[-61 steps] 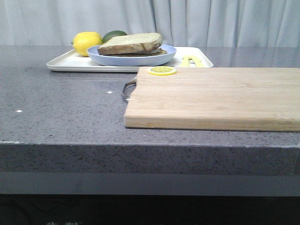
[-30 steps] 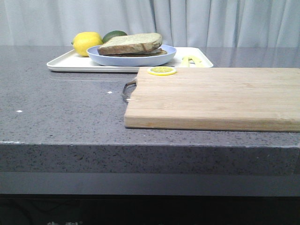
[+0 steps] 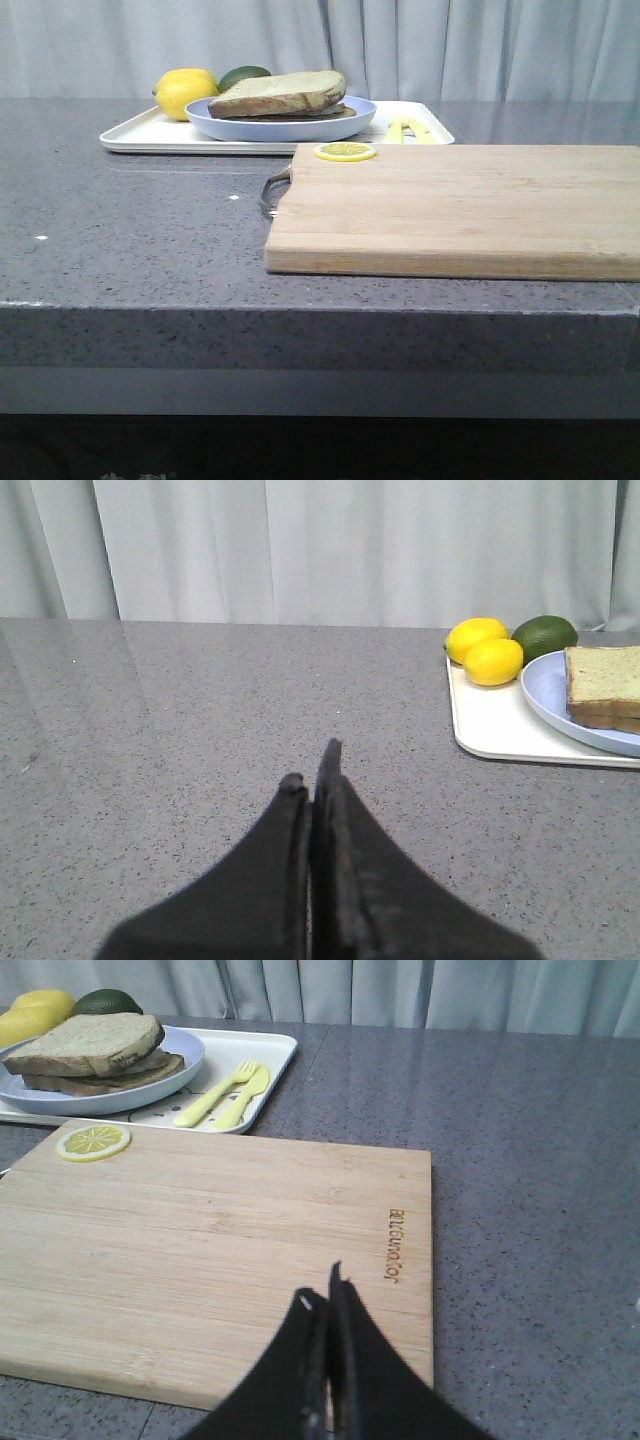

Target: Place bread and move sandwich to tray

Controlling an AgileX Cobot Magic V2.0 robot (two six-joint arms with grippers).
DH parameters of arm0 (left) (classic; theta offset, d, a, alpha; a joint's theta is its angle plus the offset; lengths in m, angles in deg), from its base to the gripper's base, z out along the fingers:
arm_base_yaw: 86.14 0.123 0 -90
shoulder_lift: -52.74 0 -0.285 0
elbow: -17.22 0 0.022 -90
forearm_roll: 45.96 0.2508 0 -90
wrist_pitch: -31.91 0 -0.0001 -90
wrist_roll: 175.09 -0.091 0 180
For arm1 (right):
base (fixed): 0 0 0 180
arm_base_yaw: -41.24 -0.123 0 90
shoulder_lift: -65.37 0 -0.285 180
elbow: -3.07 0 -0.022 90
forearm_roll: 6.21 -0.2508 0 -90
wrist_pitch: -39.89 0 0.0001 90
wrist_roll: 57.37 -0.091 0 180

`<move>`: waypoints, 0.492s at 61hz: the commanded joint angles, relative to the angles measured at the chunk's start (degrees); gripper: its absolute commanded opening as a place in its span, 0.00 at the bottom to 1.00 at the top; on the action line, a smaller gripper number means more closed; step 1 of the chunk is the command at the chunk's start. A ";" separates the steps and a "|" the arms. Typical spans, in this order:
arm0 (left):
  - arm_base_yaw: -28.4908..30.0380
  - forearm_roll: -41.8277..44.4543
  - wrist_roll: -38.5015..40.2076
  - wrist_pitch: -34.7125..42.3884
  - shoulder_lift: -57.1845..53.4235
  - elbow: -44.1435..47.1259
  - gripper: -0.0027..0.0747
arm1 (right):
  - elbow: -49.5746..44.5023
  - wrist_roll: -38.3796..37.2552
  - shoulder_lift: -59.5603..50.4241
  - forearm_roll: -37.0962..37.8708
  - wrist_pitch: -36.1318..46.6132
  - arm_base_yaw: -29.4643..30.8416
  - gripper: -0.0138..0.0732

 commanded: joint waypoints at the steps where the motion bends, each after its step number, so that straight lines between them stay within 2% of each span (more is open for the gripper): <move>1: 0.11 -0.89 0.49 5.44 -1.87 0.89 0.01 | 1.58 0.10 0.44 0.49 4.69 0.25 0.08; 30: 0.11 -0.89 0.49 5.44 -3.12 5.97 0.01 | 1.58 0.10 0.44 0.49 4.66 0.25 0.08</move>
